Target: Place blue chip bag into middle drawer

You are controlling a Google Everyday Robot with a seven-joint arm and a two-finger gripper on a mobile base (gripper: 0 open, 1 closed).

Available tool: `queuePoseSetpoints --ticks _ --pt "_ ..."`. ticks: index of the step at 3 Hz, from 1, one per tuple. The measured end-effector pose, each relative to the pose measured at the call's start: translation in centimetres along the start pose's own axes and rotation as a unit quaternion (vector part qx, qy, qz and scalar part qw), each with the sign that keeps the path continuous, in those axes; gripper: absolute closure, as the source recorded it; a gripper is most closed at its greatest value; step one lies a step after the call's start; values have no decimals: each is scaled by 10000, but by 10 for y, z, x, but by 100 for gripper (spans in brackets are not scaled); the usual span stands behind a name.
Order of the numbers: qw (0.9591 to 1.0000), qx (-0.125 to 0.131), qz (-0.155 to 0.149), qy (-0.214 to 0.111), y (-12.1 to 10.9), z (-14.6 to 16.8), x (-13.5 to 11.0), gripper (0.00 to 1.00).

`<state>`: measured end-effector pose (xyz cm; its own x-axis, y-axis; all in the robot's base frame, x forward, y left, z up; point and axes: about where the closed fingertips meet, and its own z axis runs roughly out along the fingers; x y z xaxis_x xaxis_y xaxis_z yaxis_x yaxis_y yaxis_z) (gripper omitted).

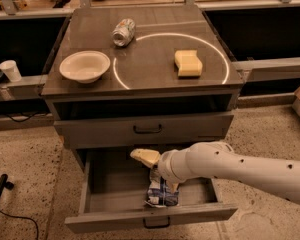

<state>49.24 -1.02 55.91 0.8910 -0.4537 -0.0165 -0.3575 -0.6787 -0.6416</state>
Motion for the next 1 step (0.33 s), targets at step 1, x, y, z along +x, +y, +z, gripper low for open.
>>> queuePoseSetpoints --ticks 1 --pt "10000 0 0 0 0 0 0 0"
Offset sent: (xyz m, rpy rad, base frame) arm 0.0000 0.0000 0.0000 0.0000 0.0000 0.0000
